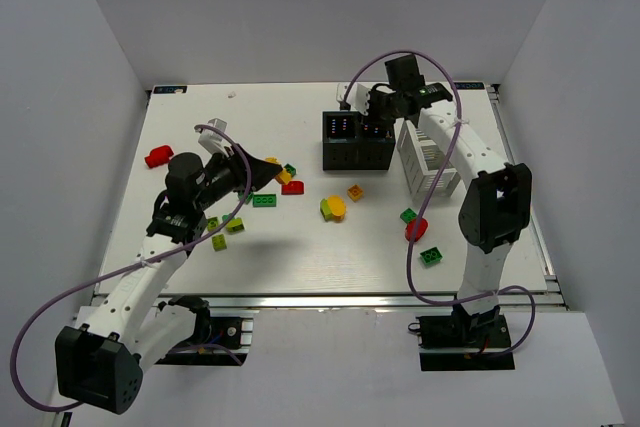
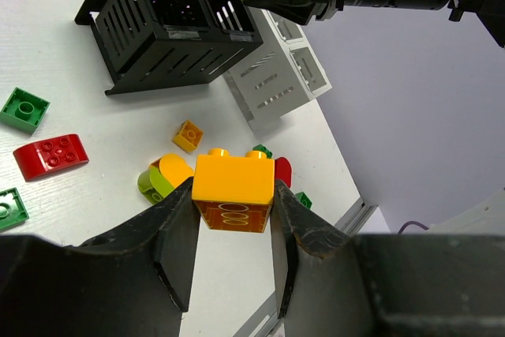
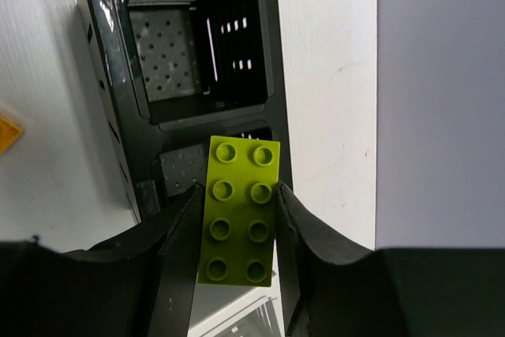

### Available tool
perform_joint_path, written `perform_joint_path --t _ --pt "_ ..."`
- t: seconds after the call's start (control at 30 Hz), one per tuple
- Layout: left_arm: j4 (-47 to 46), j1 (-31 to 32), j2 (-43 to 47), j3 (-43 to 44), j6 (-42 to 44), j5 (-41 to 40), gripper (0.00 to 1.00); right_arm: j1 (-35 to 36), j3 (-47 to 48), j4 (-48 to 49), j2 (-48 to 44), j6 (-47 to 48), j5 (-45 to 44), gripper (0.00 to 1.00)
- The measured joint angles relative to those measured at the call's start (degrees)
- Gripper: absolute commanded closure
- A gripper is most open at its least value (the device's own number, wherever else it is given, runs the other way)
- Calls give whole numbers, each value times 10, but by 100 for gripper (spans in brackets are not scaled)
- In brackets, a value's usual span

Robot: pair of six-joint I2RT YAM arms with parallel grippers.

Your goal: Sort the legos into containers by color

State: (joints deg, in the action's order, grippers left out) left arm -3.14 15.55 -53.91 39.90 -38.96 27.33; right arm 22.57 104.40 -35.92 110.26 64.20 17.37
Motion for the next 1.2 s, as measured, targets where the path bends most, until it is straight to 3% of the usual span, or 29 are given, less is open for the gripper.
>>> perform_joint_path --t 0.37,0.47,0.67,0.73,0.87,1.07,1.2 --pt "0 0 -11 0 2 1 83 -5 0 -17 2 26 -44 100" --pt "0 0 -12 0 2 1 83 -9 0 -22 9 33 -52 95" --pt "-3 0 -16 0 2 1 83 -13 1 -38 34 40 -59 74" --pt "-4 0 -21 1 2 2 83 -14 1 -43 41 42 -61 62" --pt "-8 0 -32 6 1 5 83 -14 5 -47 53 41 -61 52" --pt "-31 0 -58 24 -8 12 83 -14 18 -45 55 37 -57 42" --pt "-44 8 -77 34 -14 14 83 -18 22 -45 55 32 -48 41"
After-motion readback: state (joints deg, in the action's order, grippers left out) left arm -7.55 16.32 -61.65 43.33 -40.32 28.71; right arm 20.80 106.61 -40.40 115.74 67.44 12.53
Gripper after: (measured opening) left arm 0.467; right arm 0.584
